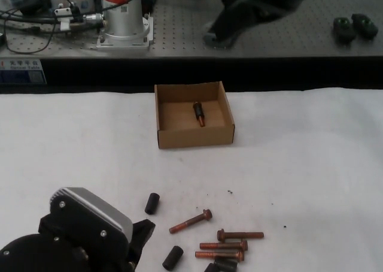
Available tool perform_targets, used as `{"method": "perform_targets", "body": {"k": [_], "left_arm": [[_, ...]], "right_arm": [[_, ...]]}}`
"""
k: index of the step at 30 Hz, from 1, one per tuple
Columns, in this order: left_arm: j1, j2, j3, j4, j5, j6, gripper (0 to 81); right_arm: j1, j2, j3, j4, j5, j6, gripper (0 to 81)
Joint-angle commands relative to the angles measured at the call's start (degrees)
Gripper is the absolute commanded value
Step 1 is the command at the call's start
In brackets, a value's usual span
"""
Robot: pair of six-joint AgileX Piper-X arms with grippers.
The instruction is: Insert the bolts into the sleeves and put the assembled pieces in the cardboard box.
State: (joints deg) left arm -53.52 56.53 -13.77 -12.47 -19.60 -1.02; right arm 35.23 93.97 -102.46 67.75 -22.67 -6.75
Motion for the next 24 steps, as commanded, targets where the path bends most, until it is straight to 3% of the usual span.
{"method": "perform_targets", "body": {"k": [1,7,12,14,20,24], "left_arm": [[0.2,-0.5,-2.2,3.0,2.8,0.5,0.3],[0.2,-0.4,-5.1,5.0,10.1,-0.8,3.5],[0.2,-0.3,-11.2,12.5,11.4,0.1,27.2],[0.2,0.3,-14.4,15.5,11.4,1.0,31.9],[0.3,7.2,-25.0,24.9,14.6,5.3,28.3],[1.7,14.4,-32.0,31.4,15.2,7.7,27.6]], "right_arm": [[1.1,-5.7,4.3,-0.8,-0.4,-1.0,5.4],[4.3,-24.7,26.0,-15.5,0.2,5.4,5.4],[4.5,-41.2,42.0,-24.8,1.4,12.4,5.4],[4.7,-47.1,48.9,-27.2,1.3,14.7,5.4],[5.0,-58.4,66.8,-33.8,1.0,19.0,5.4],[5.0,-64.4,74.6,-40.2,-6.8,22.2,5.4]]}}
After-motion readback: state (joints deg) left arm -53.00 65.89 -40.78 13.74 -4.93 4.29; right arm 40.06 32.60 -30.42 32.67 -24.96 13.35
